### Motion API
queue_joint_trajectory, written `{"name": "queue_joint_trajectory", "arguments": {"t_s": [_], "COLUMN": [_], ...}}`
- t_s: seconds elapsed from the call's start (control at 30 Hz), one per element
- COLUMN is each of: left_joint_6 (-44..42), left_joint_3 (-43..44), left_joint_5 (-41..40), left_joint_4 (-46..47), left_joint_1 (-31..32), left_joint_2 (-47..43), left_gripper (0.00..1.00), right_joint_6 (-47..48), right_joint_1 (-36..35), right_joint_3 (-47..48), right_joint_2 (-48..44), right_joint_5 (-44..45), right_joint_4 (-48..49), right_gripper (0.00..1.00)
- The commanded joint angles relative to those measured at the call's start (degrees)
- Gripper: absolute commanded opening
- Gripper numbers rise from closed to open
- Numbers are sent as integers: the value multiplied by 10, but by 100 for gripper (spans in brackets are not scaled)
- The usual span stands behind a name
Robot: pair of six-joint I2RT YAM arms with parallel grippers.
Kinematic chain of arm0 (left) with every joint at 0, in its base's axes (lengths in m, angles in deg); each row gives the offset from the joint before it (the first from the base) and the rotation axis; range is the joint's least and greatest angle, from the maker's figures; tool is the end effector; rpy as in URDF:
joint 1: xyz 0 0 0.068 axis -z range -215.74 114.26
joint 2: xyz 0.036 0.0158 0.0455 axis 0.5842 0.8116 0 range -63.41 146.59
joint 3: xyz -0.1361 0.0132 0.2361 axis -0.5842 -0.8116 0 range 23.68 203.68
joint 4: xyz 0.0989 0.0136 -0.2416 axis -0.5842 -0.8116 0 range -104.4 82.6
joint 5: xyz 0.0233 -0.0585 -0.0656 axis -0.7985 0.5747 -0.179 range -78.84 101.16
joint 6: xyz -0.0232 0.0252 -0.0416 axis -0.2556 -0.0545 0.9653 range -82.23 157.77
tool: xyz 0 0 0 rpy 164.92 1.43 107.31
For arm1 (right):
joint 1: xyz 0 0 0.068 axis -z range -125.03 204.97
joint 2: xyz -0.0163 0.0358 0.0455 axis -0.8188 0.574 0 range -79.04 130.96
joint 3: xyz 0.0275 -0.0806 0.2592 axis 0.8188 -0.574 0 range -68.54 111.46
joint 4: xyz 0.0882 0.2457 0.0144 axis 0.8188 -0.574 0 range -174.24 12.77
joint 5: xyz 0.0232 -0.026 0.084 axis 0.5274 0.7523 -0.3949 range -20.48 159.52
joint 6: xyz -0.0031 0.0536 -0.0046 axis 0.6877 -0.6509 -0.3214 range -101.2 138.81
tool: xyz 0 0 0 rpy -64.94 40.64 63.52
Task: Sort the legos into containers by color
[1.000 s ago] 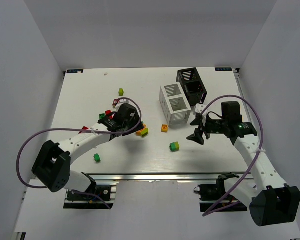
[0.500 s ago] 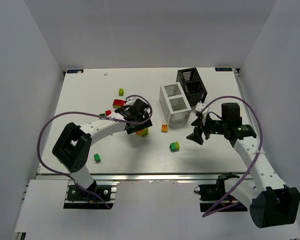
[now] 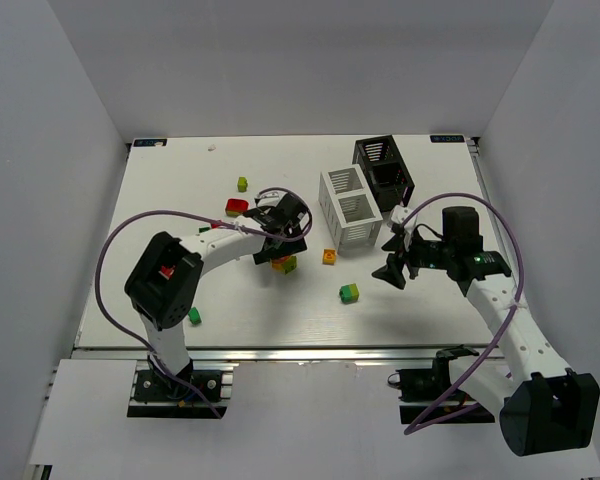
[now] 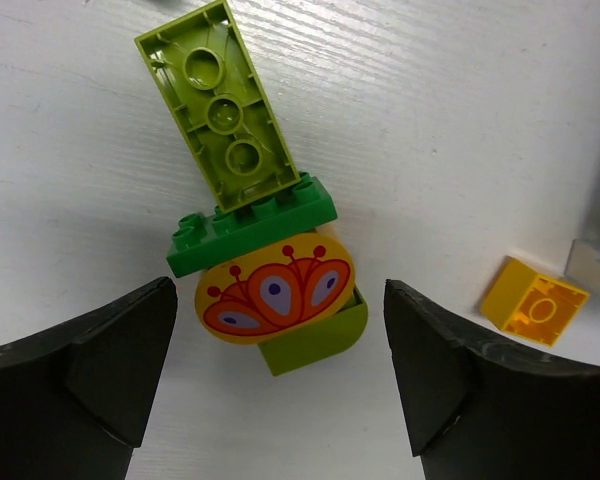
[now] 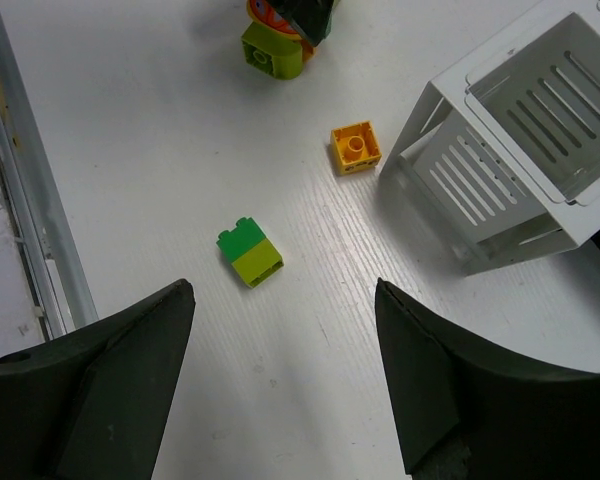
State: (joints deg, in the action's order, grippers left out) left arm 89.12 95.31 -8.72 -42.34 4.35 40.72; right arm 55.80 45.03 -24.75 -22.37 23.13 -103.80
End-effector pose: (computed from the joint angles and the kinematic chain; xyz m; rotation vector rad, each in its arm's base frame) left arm 0.2867 -0.2255 0.1892 -0.3485 2.6006 -0.0538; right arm 0.1957 0.0604 0.2754 -1.1918 1.7080 0.6251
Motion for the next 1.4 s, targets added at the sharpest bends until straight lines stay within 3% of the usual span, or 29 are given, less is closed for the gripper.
{"name": "queue_joint_trajectory", "arguments": {"t_s": [0.0,0.7,0.97,1.37], "left_joint_6": [-9,-13,10,45], "left_joint_3": [17,19,4,-13], "left_joint_5": [-24,5,16,23], "left_joint_4": [-8,51,59,50], "left_joint_1": [-4,-44,-45,-45], "left_joint_2": [-3,44,42,39], "left_gripper": [94,96,88,88], "right_joint_6": [-6,-15,-14,-17], "right_joint_1": [-3,-3,-3,-3], "right_joint_3": [-8,-5,-4,-5], "right_joint_2": [-1,6,7,8], "right_joint_5": [-3,-5,-5,-6], "right_joint_4": [20,24,25,28], "right_gripper": [78,78,78,78]}}
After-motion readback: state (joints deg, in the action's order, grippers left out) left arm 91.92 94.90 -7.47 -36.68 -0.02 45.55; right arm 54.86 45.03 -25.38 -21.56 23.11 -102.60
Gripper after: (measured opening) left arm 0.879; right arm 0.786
